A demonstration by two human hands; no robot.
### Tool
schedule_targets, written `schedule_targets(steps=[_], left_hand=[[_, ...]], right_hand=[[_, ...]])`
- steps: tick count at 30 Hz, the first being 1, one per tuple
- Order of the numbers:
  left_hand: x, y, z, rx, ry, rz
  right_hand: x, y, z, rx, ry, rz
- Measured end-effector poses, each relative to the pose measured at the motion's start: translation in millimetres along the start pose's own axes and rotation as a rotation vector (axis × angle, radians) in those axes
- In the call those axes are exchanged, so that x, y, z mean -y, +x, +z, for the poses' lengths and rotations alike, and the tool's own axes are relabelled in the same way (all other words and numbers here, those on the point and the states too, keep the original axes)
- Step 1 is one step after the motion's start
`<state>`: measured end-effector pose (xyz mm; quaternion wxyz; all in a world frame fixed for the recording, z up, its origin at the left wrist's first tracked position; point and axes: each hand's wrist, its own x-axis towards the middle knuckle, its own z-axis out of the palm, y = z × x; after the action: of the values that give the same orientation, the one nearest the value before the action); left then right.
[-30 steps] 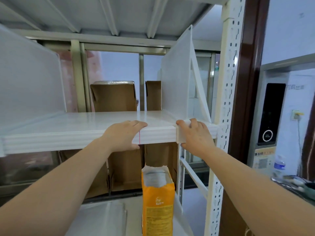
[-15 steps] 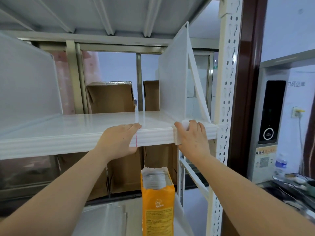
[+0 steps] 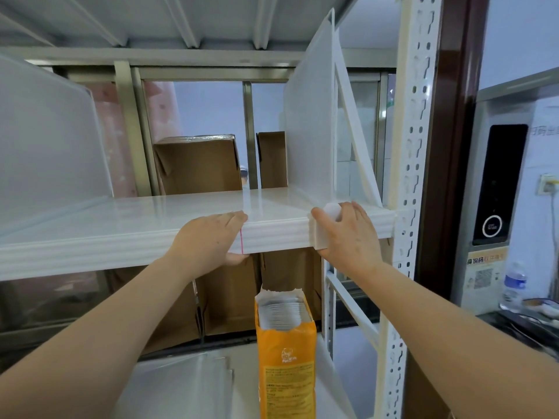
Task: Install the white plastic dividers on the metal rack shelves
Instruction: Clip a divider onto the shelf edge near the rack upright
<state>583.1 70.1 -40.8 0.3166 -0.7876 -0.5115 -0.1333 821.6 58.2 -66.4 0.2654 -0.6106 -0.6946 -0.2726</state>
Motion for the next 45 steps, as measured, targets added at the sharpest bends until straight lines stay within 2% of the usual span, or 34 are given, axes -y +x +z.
schedule_targets(steps=[8,11,14,23,28,34,39,45], left_hand=[[-0.6,3.8,0.8,-0.002,0.029,0.014],[-0.4,4.8,1.9,-0.003,0.027,0.020],[0.5,3.3,2.0,-0.019,0.016,0.019],[0.0,2.8,4.1,-0.071,-0.005,0.020],[1.1,2.9,5.5,-0.076,-0.006,0.048],[-0.1,1.5,5.7,-0.080,-0.026,0.034],[-0.4,0.0,6.5,-0.106,-0.065,0.013],[11.1,1.6,6.6,-0.028,-0.139,0.026]], right_hand=[[13.4,0.3,-1.4,-0.048,0.041,0.044],[23.9,1.5,1.1,-0.047,0.049,0.004],[45.3,5.1,9.6,-0.116,0.010,-0.060],[57.1,8.7,17.3,-0.188,0.013,-0.042],[60.4,6.9,16.0,-0.170,0.009,-0.039],[67.4,5.1,8.3,-0.053,0.059,-0.073],[90.8,11.3,11.8,-0.036,0.066,-0.145],[79.7,13.2,15.0,-0.085,0.035,-0.188]])
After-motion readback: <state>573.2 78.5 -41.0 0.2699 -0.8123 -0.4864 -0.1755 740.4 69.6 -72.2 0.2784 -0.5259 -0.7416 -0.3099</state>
